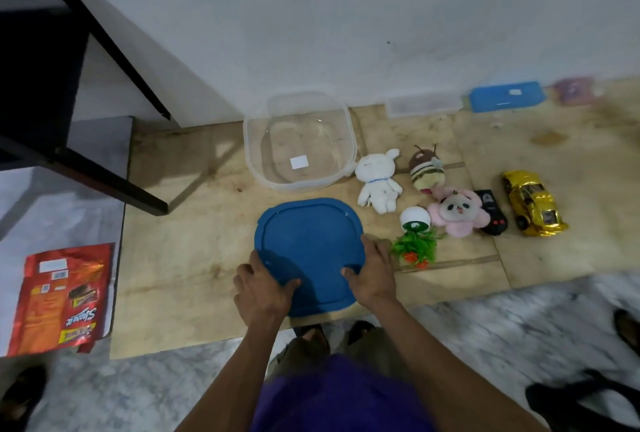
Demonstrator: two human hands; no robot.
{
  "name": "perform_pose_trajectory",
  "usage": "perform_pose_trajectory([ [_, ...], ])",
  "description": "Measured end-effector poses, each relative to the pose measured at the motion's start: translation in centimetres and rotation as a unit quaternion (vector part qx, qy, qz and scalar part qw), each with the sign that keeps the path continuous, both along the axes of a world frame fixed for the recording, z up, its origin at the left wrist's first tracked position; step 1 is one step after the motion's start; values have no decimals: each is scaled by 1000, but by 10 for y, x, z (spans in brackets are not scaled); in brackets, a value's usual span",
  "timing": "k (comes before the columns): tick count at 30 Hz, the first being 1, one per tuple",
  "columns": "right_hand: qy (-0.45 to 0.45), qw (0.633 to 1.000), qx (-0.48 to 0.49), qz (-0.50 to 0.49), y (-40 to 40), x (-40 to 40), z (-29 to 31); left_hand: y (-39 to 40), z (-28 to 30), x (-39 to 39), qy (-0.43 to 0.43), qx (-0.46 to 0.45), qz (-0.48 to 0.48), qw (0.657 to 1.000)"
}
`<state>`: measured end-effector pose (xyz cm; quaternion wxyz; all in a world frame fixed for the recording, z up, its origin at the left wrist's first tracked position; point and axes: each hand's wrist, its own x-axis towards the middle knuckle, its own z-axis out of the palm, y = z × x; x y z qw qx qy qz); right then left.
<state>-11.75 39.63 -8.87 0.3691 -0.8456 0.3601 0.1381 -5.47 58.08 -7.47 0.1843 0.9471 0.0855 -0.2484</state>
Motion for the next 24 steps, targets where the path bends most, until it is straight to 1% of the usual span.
perform_pose_trajectory([
  [3, -34, 999, 3, -13, 3, -4, 15, 2, 3, -3, -23, -7, 6, 1000],
  [5, -95, 995, -10, -29, 2, -10, 28, 0, 6, -5, -63, -21, 6, 998],
  [7, -153, 985, -27, -69, -7, -15, 40, -8, 11, -5, -110, -47, -7, 993],
  [9, -192, 971, -61, -125, -30, -18, 49, -24, 17, -2, -141, -84, -27, 986],
  [12, -214, 947, -158, -178, -80, -19, 55, -59, 24, 4, -164, -149, -63, 973],
  [14, -201, 936, -197, -211, -115, -16, 50, -86, 28, 10, -171, -177, -99, 964],
  [16, -154, 939, -206, -227, -141, -10, 41, -114, 28, 17, -174, -187, -135, 957],
  [19, -85, 954, -214, -195, -163, 0, 27, -155, 24, 27, -149, -210, -149, 955],
  [22, -48, 964, -199, -168, -171, 18, 18, -194, 17, 37, -112, -218, -131, 960],
  [24, -32, 967, -207, -143, -175, 31, 12, -215, 12, 44, -94, -218, -130, 963],
])
